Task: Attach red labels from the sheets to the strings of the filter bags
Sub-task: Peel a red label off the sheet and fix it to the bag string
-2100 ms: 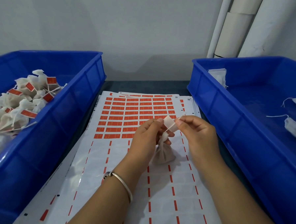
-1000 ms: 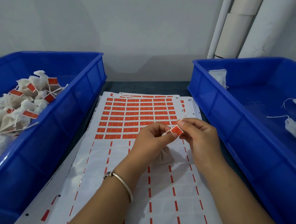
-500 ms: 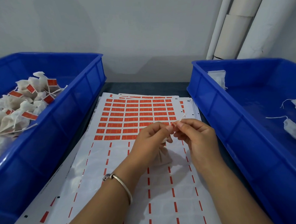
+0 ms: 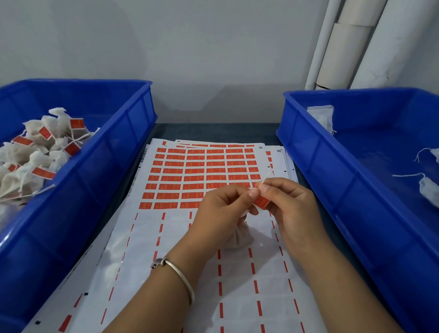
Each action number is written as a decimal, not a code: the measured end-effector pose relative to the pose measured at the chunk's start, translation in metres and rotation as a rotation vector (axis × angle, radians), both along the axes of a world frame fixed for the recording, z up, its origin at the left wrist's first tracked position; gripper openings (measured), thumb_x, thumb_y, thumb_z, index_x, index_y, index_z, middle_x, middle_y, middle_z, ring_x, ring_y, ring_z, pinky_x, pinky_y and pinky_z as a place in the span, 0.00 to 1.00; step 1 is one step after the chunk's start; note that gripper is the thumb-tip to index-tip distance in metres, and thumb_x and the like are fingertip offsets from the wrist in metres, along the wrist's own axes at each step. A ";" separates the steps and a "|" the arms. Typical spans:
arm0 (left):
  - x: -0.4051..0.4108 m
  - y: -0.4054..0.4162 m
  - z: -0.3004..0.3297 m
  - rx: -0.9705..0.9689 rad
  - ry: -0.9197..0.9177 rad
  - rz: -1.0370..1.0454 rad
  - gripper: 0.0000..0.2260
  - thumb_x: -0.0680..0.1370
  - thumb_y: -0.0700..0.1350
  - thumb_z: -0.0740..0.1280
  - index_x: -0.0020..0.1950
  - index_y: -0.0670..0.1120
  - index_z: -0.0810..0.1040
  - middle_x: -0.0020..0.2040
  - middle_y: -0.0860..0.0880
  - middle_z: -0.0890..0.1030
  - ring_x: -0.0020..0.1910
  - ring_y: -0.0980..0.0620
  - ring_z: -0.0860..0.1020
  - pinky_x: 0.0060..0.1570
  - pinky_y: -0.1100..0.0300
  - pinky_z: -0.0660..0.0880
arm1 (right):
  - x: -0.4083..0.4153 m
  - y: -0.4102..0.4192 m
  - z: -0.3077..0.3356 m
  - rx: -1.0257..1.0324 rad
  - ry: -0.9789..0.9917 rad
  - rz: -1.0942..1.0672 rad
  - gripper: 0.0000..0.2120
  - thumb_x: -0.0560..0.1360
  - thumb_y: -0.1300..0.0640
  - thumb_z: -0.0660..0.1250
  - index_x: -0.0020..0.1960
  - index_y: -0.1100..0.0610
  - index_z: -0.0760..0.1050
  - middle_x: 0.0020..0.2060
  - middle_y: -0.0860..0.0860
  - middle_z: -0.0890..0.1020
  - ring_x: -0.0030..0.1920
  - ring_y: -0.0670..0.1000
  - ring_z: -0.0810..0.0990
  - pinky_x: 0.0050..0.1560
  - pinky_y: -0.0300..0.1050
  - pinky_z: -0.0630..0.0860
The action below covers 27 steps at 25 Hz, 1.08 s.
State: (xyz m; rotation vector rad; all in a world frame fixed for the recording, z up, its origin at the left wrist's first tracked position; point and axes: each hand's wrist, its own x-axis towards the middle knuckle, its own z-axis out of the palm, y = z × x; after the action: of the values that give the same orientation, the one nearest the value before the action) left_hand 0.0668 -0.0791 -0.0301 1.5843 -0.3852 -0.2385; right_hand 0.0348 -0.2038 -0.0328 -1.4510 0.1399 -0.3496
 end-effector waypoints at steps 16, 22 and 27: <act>0.009 0.007 0.008 0.175 -0.160 0.108 0.07 0.74 0.43 0.69 0.40 0.56 0.78 0.33 0.60 0.81 0.36 0.63 0.80 0.33 0.75 0.72 | 0.007 -0.002 -0.014 -0.207 0.031 -0.006 0.04 0.73 0.55 0.70 0.40 0.46 0.80 0.40 0.36 0.83 0.44 0.37 0.81 0.37 0.27 0.76; 0.005 0.025 0.024 0.385 -0.211 0.182 0.09 0.73 0.46 0.70 0.37 0.58 0.76 0.36 0.60 0.79 0.37 0.58 0.79 0.33 0.72 0.72 | 0.006 0.005 -0.016 -0.252 0.022 0.071 0.11 0.64 0.43 0.69 0.46 0.41 0.77 0.41 0.31 0.82 0.44 0.36 0.81 0.35 0.26 0.74; -0.006 0.052 0.052 0.362 -0.211 0.249 0.07 0.75 0.46 0.68 0.38 0.55 0.75 0.36 0.57 0.80 0.34 0.59 0.79 0.36 0.70 0.76 | 0.005 0.011 -0.029 -0.276 0.089 0.230 0.24 0.66 0.37 0.64 0.59 0.43 0.74 0.44 0.40 0.84 0.44 0.44 0.83 0.38 0.31 0.78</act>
State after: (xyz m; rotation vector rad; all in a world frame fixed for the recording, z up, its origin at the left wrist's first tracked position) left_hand 0.0612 -0.0272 0.0223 2.0042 -0.3139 0.0567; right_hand 0.0403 -0.1923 -0.0614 -1.7370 -0.0050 -0.1181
